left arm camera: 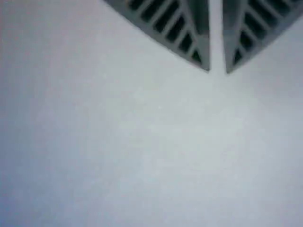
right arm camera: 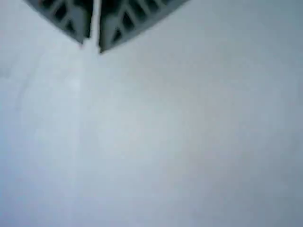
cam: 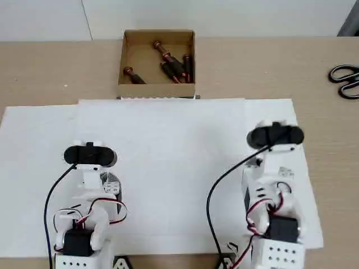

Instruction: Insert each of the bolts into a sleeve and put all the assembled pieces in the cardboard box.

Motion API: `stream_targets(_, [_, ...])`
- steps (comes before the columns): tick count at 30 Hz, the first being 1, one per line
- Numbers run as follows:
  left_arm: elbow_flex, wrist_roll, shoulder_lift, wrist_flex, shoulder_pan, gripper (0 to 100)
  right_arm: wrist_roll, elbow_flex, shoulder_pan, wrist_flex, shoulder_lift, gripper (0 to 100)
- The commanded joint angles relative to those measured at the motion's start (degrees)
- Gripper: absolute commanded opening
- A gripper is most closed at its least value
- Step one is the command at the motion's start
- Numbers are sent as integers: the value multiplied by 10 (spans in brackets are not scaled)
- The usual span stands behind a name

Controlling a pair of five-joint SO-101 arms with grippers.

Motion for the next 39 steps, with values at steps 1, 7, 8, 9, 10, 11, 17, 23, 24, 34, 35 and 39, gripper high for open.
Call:
stream_targets(1, [-2,-2,-6,-12,-1,6,6,83,0,-9,-107,4])
stream_targets(7, [-2,-2,-6,-12,-1,6,2,170,0,16,-183,4])
stream_targets(8, [-2,-2,-6,-12,-1,6,1,171,0,16,-177,4])
stream_targets(9, [-2,-2,-6,-12,-1,6,1,170,0,16,-178,4])
stream_targets(10, [-2,-2,-6,-12,-1,6,2,171,0,16,-183,4])
stream_targets(11, [-2,-2,-6,-12,-1,6,4,172,0,16,-185,4])
stream_targets(17, [-2,-2,-6,-12,-1,6,2,172,3,16,-187,4])
stream_targets(23, [-2,-2,-6,-12,-1,6,1,172,4,16,-186,4])
stream_targets(24, [-2,-2,-6,-12,-1,6,1,172,3,16,-186,4])
stream_targets(34, [-2,-2,-6,-12,-1,6,2,172,0,16,-186,4])
stream_targets(35, [-2,-2,-6,-12,-1,6,2,172,0,16,-186,4])
stream_targets(39, [-2,-2,-6,-12,-1,6,2,172,0,16,-186,4])
